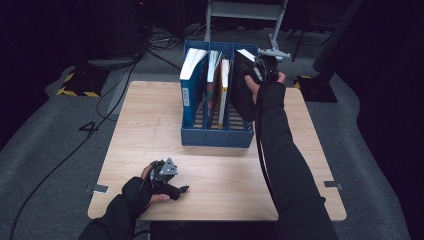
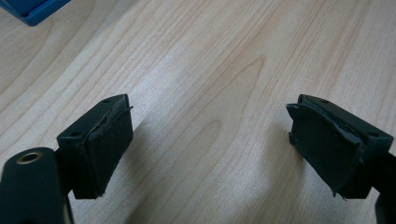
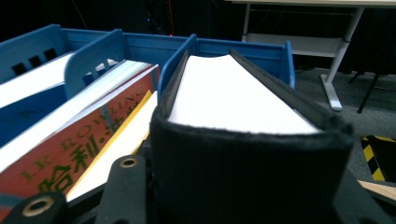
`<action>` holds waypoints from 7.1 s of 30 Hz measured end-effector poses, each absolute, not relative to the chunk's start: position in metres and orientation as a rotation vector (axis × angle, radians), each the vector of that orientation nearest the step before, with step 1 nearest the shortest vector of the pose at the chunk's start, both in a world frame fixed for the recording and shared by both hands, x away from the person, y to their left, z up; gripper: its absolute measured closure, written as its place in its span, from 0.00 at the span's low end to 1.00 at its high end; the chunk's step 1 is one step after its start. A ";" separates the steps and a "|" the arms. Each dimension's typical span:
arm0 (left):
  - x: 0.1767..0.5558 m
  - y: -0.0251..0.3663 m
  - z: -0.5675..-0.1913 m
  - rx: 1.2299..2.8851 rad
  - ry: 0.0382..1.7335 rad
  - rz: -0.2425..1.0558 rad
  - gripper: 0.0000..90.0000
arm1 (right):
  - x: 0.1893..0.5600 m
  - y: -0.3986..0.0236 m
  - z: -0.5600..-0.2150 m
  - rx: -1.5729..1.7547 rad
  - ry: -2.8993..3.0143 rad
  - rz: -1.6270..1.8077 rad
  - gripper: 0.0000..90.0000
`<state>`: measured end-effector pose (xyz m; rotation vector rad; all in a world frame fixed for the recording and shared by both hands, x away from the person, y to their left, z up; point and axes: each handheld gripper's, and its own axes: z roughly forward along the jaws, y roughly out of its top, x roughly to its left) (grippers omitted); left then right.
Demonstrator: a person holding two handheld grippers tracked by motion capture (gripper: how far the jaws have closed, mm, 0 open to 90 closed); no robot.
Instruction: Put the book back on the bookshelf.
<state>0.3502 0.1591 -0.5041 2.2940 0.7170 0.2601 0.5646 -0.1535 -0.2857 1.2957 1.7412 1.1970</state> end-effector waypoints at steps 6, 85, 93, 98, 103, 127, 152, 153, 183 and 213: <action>0.351 0.158 -0.504 2.295 0.712 0.258 0.15 | 0.574 -0.149 -0.297 1.337 1.711 1.210 0.59; 0.349 0.159 -0.504 2.294 0.710 0.265 0.15 | 0.514 -0.192 -0.407 1.135 2.019 1.206 0.55; 0.349 0.159 -0.504 2.294 0.710 0.265 0.15 | 0.527 -0.176 -0.405 1.168 2.005 1.173 0.54; 0.349 0.159 -0.504 2.293 0.711 0.264 0.15 | 0.536 -0.171 -0.403 1.196 2.001 1.141 0.54; 0.349 0.159 -0.504 2.295 0.706 0.263 0.15 | 0.545 -0.166 -0.401 1.209 2.002 1.115 0.53; 0.349 0.159 -0.504 2.294 0.706 0.262 0.15 | 0.528 -0.183 -0.387 1.142 2.155 0.962 0.39; 0.349 0.159 -0.504 2.294 0.706 0.263 0.15 | 0.462 -0.228 -0.374 0.980 2.208 0.928 0.36; 0.349 0.159 -0.504 2.294 0.707 0.263 0.15 | 0.459 -0.230 -0.375 0.980 2.217 0.933 0.36; 0.349 0.158 -0.504 2.292 0.710 0.261 0.15 | 0.386 -0.291 -0.432 0.878 2.307 0.874 0.33; 0.349 0.158 -0.504 2.293 0.713 0.265 0.15 | 0.344 -0.360 -0.499 1.078 2.294 1.003 0.32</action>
